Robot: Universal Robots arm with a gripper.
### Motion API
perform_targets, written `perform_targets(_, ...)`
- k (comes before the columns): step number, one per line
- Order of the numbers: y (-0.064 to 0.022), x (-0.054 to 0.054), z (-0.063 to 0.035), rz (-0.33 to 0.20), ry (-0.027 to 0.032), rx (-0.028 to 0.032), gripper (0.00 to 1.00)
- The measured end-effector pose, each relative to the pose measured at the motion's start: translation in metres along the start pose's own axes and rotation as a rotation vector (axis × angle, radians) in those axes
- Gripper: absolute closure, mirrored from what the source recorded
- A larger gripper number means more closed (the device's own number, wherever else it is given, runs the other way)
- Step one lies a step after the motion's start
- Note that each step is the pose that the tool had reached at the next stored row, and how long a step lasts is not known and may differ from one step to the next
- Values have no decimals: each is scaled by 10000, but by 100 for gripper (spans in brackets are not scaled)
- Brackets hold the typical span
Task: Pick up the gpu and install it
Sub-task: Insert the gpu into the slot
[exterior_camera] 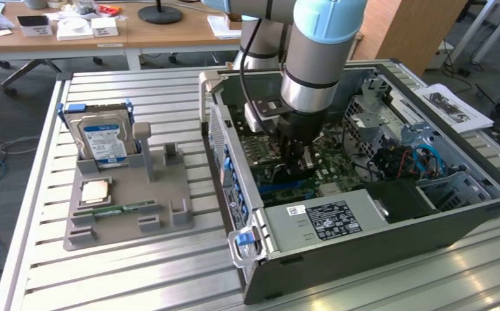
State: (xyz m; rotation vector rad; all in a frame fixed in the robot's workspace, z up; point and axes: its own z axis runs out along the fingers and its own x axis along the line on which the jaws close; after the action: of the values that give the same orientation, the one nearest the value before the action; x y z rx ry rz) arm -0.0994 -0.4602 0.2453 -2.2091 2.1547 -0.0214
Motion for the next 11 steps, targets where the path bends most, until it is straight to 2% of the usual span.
perform_targets(11,-4,1,11,87,5,2,73)
